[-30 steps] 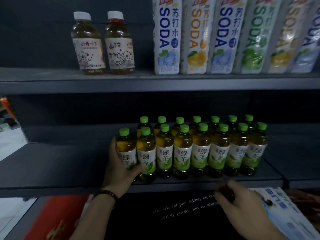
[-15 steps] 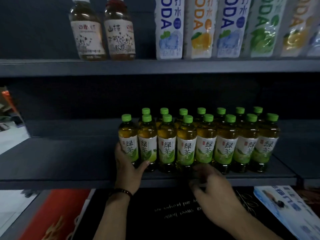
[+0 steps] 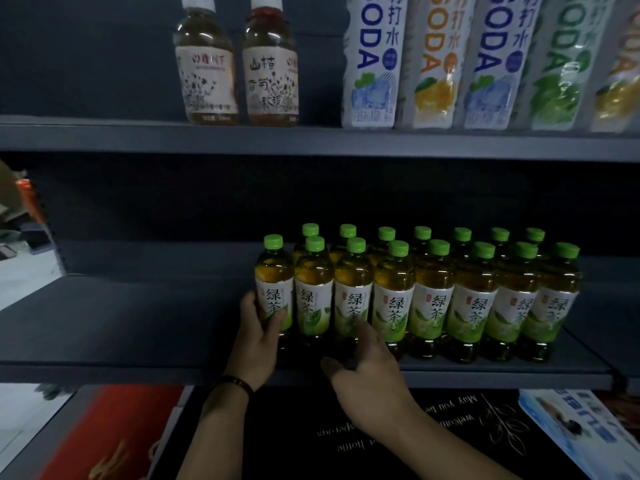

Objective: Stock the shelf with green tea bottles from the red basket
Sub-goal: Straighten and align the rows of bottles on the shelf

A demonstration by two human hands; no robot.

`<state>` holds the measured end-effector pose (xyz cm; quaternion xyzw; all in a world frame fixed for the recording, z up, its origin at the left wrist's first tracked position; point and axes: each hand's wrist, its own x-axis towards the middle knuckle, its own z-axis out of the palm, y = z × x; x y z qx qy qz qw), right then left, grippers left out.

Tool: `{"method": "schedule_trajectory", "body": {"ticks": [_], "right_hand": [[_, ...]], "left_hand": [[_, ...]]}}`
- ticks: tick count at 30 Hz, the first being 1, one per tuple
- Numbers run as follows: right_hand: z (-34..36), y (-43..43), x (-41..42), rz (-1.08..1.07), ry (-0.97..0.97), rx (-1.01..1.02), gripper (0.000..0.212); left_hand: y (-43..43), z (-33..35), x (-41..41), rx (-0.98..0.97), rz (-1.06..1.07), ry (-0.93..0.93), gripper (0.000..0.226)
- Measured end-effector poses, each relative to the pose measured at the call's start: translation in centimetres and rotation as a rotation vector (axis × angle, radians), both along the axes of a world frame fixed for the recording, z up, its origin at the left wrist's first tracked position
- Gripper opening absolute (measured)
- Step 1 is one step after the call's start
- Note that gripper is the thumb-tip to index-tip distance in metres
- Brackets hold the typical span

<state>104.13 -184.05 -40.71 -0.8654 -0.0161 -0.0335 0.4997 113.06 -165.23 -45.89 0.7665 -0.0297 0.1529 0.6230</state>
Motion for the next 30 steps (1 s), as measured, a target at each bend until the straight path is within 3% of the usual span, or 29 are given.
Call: {"method": "schedule_trajectory", "body": {"ticks": [5,8,11,14,21,30], "right_hand": [[-0.7,0.2,-0.2,-0.031,-0.008,-0.025,0.094],[0.3,0.1,-0.1,-0.086,-0.116,-0.172,0.077],[3.1,0.4,0.9,-0.089,-0.269,-0.345,0.057],[6.4,1.8,3.2,-0.087,-0.318,-0.407,0.052],[10.3,3.9,7.9,-0.127,-0.121,-0.6,0.045],[12.1,4.0,8.6,-0.012,0.072,-0.594,0.036]], "left_hand": [[1.5,0.1,0.0,0.025,-0.114,0.037,0.038],[1.9,0.2,-0.1,-0.042,-0.173,0.065,0.042],[1.2,0.4,-0.2,-0.083,-0.171,0.075,0.062],[0.2,0.1,0.2,-0.08,-0.095,0.052,0.066],[0.4,-0.5,0.9,-0.05,-0.052,0.017,0.051],[0.9,-0.4,0.4,-0.055,-0.082,0.01,0.053]]}}
